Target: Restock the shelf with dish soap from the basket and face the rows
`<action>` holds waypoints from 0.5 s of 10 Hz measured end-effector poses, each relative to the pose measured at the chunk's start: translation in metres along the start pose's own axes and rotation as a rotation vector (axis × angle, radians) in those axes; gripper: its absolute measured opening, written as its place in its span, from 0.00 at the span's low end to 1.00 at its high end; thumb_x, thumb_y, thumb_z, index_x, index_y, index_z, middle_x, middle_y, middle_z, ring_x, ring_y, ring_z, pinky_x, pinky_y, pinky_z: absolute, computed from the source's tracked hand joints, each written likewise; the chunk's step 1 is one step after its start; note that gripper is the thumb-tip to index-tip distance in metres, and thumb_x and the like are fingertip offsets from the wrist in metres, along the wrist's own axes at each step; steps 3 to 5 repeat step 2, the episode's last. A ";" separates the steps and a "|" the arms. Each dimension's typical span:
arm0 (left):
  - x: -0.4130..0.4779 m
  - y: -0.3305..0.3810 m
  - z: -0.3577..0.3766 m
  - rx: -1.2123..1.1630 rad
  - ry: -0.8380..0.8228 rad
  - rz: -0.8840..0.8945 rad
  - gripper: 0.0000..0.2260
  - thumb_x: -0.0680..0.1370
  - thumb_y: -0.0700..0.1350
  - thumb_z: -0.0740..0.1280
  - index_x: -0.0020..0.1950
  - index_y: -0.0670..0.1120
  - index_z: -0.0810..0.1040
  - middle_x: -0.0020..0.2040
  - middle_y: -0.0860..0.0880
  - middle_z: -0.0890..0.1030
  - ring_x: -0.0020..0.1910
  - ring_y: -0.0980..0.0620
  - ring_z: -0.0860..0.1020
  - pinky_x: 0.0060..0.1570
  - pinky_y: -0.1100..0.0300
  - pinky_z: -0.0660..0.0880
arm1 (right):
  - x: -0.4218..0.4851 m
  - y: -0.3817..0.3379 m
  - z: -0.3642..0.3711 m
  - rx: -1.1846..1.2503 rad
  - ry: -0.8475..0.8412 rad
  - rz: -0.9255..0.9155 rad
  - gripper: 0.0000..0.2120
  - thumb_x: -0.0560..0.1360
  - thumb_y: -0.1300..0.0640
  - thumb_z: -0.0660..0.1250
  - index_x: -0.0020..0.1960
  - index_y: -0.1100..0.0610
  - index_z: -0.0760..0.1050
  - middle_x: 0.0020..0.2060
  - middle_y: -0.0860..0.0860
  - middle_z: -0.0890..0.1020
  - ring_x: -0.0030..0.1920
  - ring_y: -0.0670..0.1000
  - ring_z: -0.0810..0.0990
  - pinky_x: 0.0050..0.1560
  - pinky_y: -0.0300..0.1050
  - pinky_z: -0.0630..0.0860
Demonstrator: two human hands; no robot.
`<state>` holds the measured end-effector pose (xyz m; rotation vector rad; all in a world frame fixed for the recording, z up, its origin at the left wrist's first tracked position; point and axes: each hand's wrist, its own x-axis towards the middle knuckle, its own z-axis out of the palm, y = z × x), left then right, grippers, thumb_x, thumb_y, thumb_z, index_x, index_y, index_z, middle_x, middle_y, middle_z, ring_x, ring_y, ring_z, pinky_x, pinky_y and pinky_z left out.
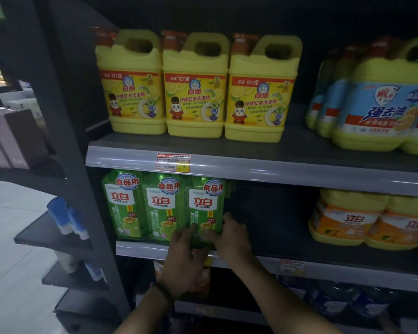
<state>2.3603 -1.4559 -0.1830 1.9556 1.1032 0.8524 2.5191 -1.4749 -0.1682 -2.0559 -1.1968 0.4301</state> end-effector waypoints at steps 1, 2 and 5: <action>-0.003 0.001 -0.013 0.065 -0.019 0.038 0.27 0.79 0.42 0.73 0.77 0.47 0.71 0.68 0.49 0.71 0.65 0.48 0.77 0.66 0.53 0.77 | -0.003 0.003 -0.013 0.036 -0.117 -0.049 0.21 0.75 0.45 0.79 0.63 0.50 0.76 0.60 0.51 0.86 0.58 0.53 0.85 0.58 0.55 0.84; -0.013 0.011 -0.026 0.128 -0.034 0.098 0.22 0.80 0.43 0.71 0.73 0.50 0.75 0.67 0.51 0.76 0.63 0.52 0.78 0.63 0.59 0.76 | -0.017 0.007 -0.036 -0.052 -0.158 -0.073 0.28 0.79 0.41 0.73 0.74 0.51 0.73 0.68 0.55 0.82 0.65 0.56 0.82 0.63 0.53 0.81; -0.013 0.011 -0.026 0.128 -0.034 0.098 0.22 0.80 0.43 0.71 0.73 0.50 0.75 0.67 0.51 0.76 0.63 0.52 0.78 0.63 0.59 0.76 | -0.017 0.007 -0.036 -0.052 -0.158 -0.073 0.28 0.79 0.41 0.73 0.74 0.51 0.73 0.68 0.55 0.82 0.65 0.56 0.82 0.63 0.53 0.81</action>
